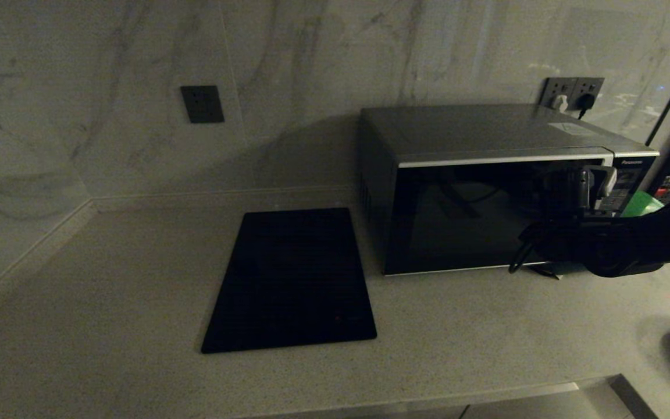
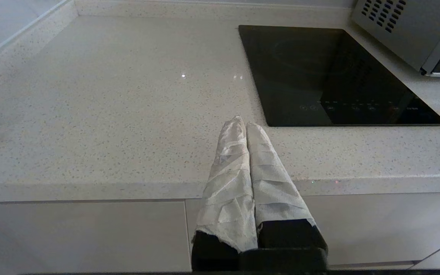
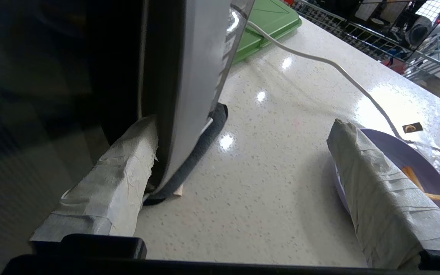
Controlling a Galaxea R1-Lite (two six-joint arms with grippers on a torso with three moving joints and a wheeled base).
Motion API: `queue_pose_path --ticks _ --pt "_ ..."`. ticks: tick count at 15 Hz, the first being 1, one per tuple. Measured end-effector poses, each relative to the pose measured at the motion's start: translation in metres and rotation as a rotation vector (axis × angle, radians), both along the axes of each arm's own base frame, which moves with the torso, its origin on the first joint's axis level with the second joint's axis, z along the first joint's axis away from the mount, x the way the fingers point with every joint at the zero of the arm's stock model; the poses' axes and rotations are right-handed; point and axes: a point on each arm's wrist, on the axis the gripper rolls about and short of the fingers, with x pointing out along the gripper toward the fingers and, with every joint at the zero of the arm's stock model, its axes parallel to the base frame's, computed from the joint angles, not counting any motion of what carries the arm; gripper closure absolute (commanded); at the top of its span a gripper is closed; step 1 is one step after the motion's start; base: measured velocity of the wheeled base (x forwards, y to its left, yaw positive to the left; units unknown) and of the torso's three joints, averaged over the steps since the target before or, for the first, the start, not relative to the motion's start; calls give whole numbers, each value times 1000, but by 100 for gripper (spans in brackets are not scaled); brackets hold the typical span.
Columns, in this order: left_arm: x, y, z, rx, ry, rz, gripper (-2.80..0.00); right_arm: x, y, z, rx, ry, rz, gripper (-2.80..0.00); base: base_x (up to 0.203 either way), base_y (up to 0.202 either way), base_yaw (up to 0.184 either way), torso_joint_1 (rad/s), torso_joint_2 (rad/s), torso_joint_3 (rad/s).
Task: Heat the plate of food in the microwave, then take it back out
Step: Open the microwave oven
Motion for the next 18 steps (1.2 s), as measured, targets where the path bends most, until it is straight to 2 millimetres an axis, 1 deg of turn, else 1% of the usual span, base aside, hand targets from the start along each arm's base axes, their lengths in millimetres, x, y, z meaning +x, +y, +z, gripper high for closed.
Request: queue_pose_path --ticks 4,7,13,18 --pt "0 0 0 0 0 0 0 -2 -6 -2 0 5 -16 -280 0 0 0 0 0 0" --pt "0 0 0 0 0 0 0 2 -12 0 -1 0 -29 -280 0 0 0 0 0 0" --pt "0 0 0 0 0 0 0 9 -12 -6 -3 8 -33 -280 0 0 0 0 0 0" --pt "0 0 0 0 0 0 0 10 -11 -10 -3 17 -29 -280 0 0 0 0 0 0"
